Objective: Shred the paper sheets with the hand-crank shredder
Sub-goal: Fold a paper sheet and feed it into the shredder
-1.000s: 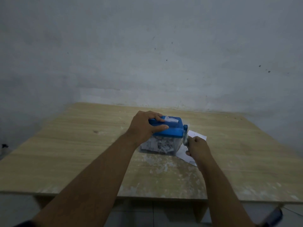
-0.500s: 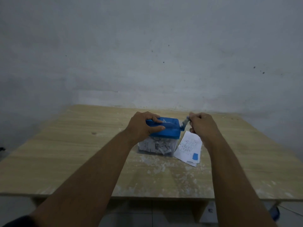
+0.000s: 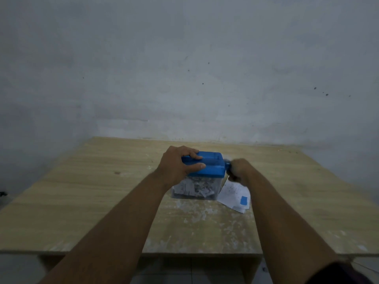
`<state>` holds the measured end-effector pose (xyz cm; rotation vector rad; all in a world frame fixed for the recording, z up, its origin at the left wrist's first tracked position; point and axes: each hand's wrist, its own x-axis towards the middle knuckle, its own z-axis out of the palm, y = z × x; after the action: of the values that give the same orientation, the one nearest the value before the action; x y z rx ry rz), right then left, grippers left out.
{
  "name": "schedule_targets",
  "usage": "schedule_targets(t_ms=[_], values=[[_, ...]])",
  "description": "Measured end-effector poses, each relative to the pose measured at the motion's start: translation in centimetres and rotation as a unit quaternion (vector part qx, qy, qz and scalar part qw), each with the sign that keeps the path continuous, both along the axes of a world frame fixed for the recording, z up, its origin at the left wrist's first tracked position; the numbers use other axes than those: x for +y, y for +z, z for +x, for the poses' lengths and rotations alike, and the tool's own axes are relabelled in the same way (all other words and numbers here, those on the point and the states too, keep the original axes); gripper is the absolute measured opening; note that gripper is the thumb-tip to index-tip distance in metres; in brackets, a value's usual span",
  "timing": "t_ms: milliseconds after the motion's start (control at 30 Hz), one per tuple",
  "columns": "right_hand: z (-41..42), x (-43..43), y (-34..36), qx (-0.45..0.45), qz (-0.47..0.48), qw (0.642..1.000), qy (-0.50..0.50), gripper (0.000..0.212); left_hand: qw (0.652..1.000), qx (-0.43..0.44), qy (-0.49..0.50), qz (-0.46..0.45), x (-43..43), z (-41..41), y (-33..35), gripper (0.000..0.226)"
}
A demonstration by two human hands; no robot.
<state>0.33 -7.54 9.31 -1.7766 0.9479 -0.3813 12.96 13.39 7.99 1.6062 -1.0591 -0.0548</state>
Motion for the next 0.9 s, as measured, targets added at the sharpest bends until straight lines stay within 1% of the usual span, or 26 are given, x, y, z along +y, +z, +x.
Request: schedule_targets(t_ms=[67,133,200,300,367,400,467,633,700,767,833,867,900], values=[[-1.0,0.4,-2.5,-0.011,0.034,0.999,-0.011,0.032,1.0,0.001,0.002,-0.009,-0.1,0.0,-0.2,0.024],[-2.5,1.5,-4.2,-0.03,0.034,0.999,-0.019,0.03,1.0,0.007,0.005,-0.019,-0.2,0.0,-0.4,0.025],[-4.5,3.3,-4.6,-0.072,0.042,0.996,-0.032,0.031,1.0,0.007,0.006,-0.019,-0.2,0.0,-0.4,0.026],[-7.5,6.2,-2.7,-0.132,-0.018,0.989,-0.063,0.035,1.0,0.009,-0.006,-0.012,-0.1,-0.1,-0.1,0.025],[-8.4,7.2,0.1,-0.154,-0.07,0.984,-0.063,0.032,1.0,0.011,-0.011,-0.008,-0.1,-0.1,0.0,0.024],[-8.4,7.2,1.4,-0.158,-0.08,0.982,-0.059,0.029,1.0,0.014,-0.011,-0.01,-0.1,-0.1,0.1,0.023],[-7.7,6.5,3.4,-0.159,-0.085,0.983,-0.045,0.027,1.0,0.011,-0.01,-0.012,-0.2,-0.1,0.1,0.024],[-4.1,3.2,5.3,-0.18,-0.091,0.979,-0.032,0.033,1.0,-0.005,-0.023,0.01,0.2,0.1,0.7,0.024],[-2.5,2.1,4.8,-0.169,-0.079,0.981,-0.048,0.039,1.0,-0.001,-0.026,0.009,0.3,0.0,0.7,0.025],[-1.3,1.1,3.4,-0.142,-0.067,0.986,-0.058,0.037,1.0,0.015,-0.024,-0.012,0.2,-0.3,0.3,0.024],[-0.6,0.6,1.3,-0.056,-0.049,0.996,-0.046,0.027,0.999,0.006,-0.014,-0.028,0.0,-0.4,-0.2,0.026],[-0.7,0.7,0.4,-0.015,-0.047,0.998,-0.045,0.032,0.999,0.002,-0.011,-0.032,0.0,-0.4,-0.3,0.027],[-0.9,0.4,-0.8,-0.015,-0.028,0.998,-0.053,0.037,0.999,0.0,-0.009,-0.032,-0.1,-0.4,-0.4,0.027]])
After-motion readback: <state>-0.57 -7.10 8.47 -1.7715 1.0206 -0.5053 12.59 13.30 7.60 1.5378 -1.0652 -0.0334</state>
